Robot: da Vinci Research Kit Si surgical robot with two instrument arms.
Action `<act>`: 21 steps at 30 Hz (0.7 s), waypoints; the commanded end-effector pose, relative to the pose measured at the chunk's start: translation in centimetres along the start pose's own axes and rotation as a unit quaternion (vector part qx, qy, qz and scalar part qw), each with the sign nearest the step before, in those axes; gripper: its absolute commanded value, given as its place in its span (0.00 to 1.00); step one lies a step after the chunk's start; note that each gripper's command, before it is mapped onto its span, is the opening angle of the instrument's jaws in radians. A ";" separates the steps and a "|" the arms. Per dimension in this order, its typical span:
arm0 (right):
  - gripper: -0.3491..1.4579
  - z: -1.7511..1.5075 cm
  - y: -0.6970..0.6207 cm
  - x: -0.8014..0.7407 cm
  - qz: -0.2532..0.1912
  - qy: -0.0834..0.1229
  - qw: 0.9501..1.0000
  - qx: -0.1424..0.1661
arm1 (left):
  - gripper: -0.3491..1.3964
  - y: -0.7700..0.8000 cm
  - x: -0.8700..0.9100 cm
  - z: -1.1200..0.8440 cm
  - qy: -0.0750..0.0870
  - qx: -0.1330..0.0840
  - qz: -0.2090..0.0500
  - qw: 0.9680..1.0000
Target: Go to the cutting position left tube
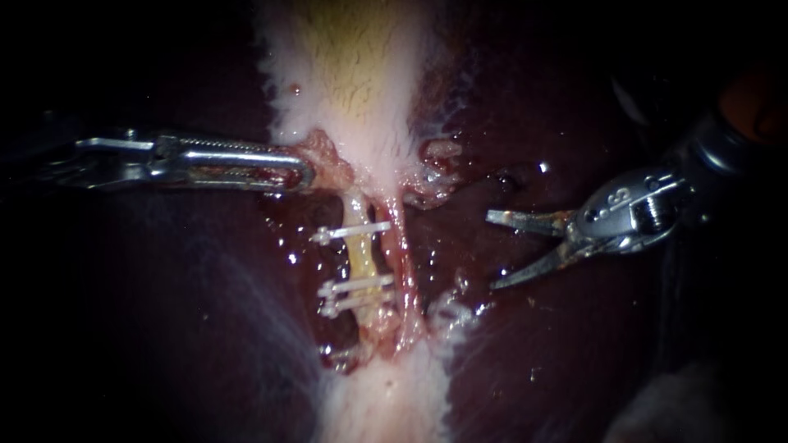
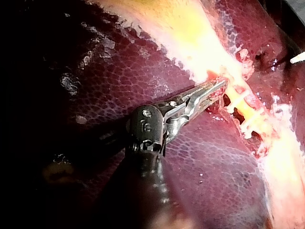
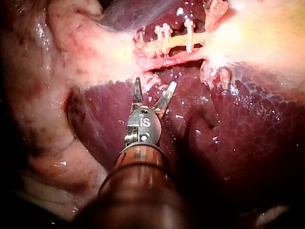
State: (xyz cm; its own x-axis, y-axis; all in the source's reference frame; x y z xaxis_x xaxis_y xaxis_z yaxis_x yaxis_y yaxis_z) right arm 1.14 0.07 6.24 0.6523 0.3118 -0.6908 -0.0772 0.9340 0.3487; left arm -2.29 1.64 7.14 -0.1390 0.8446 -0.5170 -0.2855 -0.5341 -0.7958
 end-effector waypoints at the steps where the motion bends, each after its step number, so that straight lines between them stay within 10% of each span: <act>1: 0.99 0.00 0.00 0.00 0.000 0.000 1.000 0.000 | 0.00 0.01 0.00 -0.01 0.000 0.000 0.000 1.000; 21: 0.99 0.10 -0.04 0.03 0.000 0.002 1.000 0.013 | 0.00 0.57 0.45 -0.58 0.008 -0.008 -0.010 1.000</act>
State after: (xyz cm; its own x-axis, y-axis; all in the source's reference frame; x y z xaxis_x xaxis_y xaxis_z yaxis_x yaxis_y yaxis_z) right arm 1.27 0.02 6.27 0.6473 0.3119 -0.6955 -0.0532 0.9287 0.3670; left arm -1.96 1.69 6.26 -0.1177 0.8545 -0.5059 -0.2731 -0.5176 -0.8108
